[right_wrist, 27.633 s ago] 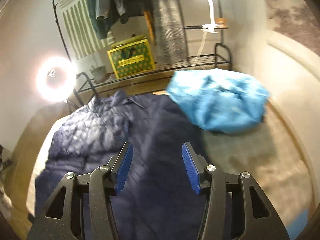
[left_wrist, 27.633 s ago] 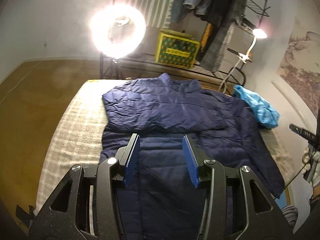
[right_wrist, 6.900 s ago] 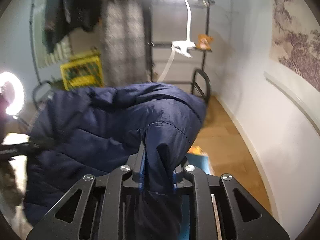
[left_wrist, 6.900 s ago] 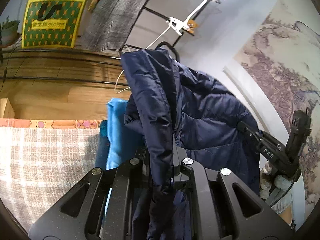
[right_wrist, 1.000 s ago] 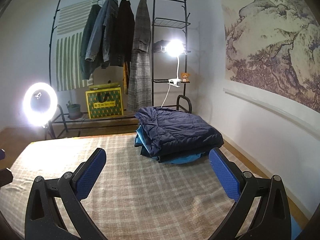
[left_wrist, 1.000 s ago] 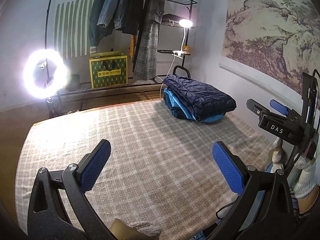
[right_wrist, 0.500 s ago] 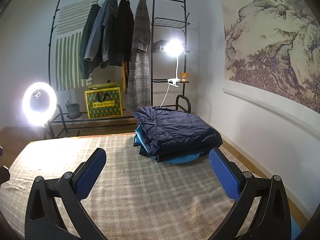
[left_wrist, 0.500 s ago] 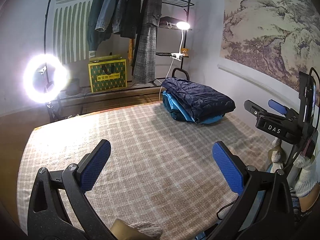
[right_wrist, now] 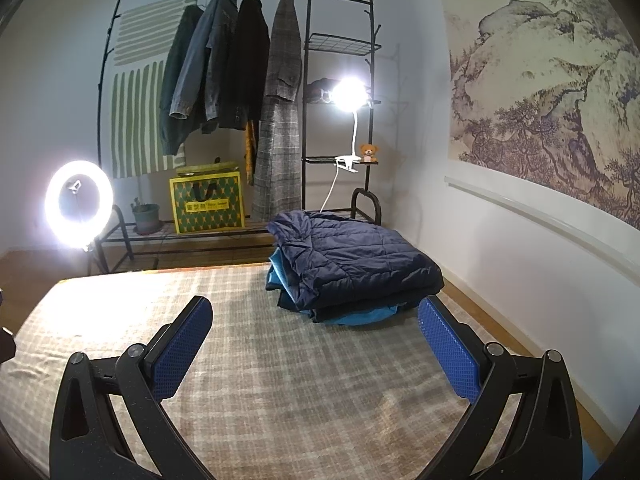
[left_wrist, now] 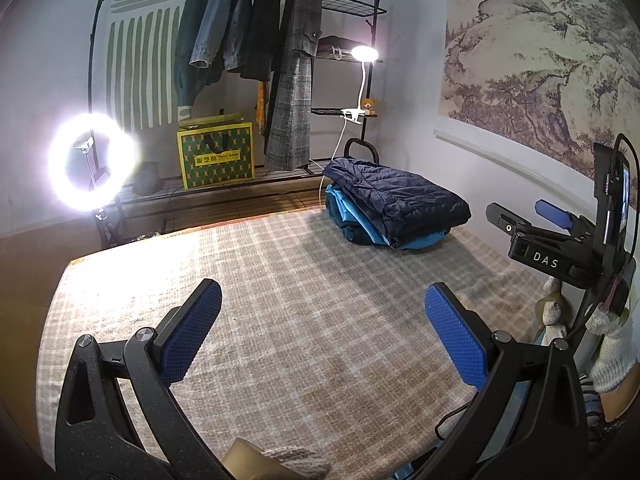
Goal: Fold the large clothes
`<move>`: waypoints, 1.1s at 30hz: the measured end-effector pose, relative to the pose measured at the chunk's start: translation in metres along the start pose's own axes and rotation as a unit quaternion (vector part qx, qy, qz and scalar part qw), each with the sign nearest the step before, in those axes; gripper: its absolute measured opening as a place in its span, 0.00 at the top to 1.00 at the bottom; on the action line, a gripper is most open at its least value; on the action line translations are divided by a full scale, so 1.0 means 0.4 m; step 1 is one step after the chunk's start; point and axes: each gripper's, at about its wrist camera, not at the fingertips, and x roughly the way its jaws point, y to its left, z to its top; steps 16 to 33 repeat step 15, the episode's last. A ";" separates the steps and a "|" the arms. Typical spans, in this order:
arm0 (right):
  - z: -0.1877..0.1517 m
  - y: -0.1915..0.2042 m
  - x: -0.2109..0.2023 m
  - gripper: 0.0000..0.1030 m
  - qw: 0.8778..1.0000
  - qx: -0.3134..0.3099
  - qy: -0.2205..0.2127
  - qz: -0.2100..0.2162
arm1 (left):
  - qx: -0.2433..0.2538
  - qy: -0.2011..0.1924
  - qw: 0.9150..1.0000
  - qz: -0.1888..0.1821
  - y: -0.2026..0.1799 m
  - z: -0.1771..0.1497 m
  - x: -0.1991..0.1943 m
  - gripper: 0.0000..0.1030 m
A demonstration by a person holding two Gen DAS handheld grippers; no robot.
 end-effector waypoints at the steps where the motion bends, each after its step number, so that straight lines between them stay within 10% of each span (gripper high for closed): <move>1: 0.000 -0.001 0.000 0.01 1.000 0.000 0.000 0.000 | 0.000 0.000 1.000 0.000 0.000 0.000 0.001 0.00; 33: -0.008 -0.024 0.010 0.01 1.000 -0.010 0.003 0.003 | 0.007 -0.008 1.000 0.009 0.017 0.004 -0.004 0.00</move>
